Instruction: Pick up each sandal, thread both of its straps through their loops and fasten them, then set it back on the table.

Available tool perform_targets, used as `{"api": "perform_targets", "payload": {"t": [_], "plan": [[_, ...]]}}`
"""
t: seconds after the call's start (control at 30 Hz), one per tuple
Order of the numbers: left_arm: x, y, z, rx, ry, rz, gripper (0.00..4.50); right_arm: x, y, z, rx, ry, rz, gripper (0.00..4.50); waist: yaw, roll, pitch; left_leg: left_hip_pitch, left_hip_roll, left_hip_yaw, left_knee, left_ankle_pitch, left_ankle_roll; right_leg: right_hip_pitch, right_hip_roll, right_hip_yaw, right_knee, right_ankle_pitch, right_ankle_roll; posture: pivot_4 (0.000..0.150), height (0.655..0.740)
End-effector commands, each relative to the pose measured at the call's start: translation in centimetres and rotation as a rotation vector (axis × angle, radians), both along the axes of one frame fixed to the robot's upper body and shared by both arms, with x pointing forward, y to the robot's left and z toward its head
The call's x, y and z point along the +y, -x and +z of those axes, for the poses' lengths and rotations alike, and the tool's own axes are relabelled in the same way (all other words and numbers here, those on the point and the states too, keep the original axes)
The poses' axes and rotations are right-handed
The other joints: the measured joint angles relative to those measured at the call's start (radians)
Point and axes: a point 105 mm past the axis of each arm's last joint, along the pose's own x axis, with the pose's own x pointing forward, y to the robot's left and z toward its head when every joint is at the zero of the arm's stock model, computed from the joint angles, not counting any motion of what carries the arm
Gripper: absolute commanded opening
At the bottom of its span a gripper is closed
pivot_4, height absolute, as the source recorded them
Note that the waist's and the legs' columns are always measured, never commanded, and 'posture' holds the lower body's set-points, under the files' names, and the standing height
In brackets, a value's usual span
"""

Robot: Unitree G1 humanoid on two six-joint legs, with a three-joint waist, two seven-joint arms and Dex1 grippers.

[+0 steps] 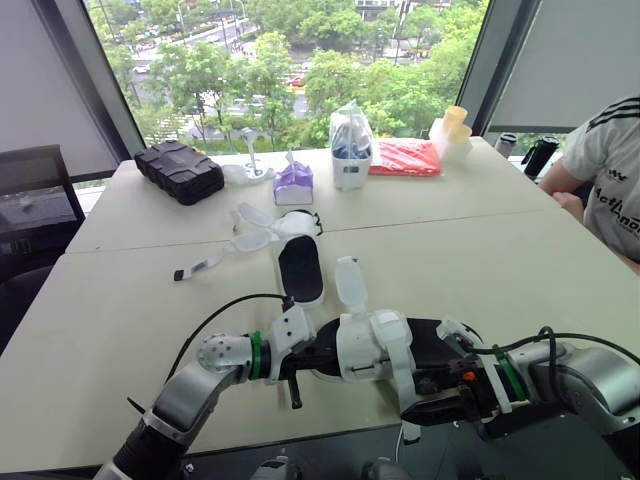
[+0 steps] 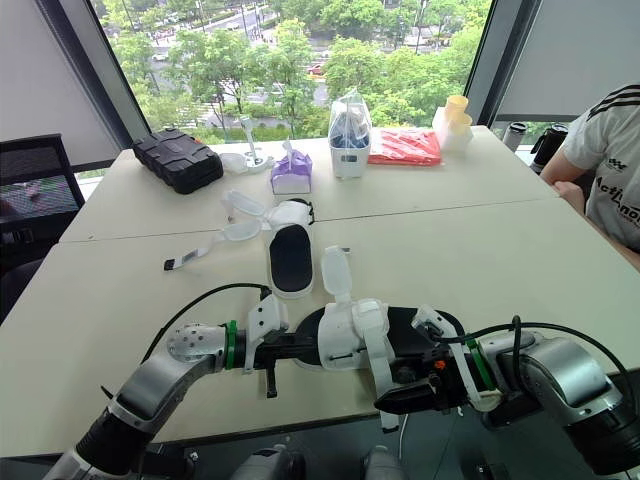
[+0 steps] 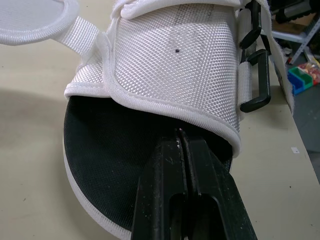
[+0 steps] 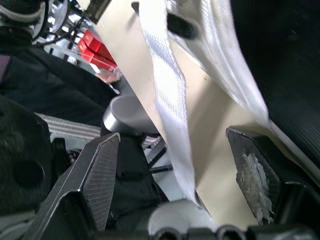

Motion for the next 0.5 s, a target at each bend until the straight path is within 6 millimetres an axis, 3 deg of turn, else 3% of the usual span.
{"api": "perform_targets", "payload": {"t": [0.03,0.13,0.2,0.37,0.47,0.5], "plan": [[-0.2,0.8,-1.2,0.046,-0.024,-0.019,0.0,1.1,0.5,0.4,0.005,-0.027,0.033,2.52,0.001,0.0,0.0,0.0,0.0,0.0,0.0,0.0,0.0,0.0,0.0,0.0,0.0,0.0,0.0,0.15,0.74],[-0.2,0.8,-1.2,0.047,-0.024,-0.015,0.0,1.5,0.9,0.3,0.015,-0.033,0.047,0.87,0.001,0.0,0.0,0.0,0.0,0.0,0.0,0.0,0.0,0.0,0.0,0.0,0.0,0.0,0.0,0.15,0.74],[-0.2,0.8,-1.2,0.048,-0.023,-0.014,0.0,1.7,1.2,0.3,0.017,-0.029,0.059,0.09,0.0,0.0,0.0,0.0,0.0,0.0,0.0,0.0,0.0,0.0,0.0,0.0,0.0,0.0,0.0,0.15,0.74],[-0.3,0.8,-1.3,0.047,-0.022,-0.011,0.0,1.6,0.8,1.8,-0.025,-0.029,0.084,0.09,0.0,0.0,0.0,0.0,0.0,0.0,0.0,0.0,0.0,0.0,0.0,0.0,0.0,0.0,0.0,0.15,0.74],[-0.2,0.8,-1.3,0.047,-0.022,-0.008,0.0,1.7,-0.3,4.3,-0.058,-0.064,0.078,0.09,0.0,0.0,0.0,0.0,0.0,0.0,0.0,0.0,0.0,0.0,0.0,-0.001,0.0,0.0,0.0,0.15,0.74],[-0.2,0.8,-1.3,0.048,-0.022,-0.006,0.0,1.8,-1.1,6.1,-0.08,-0.094,0.085,0.09,-0.002,0.0,0.0,0.0,0.0,0.0,0.0,0.0,0.0,0.0,0.0,-0.001,0.0,0.0,0.0,0.15,0.74]]}}
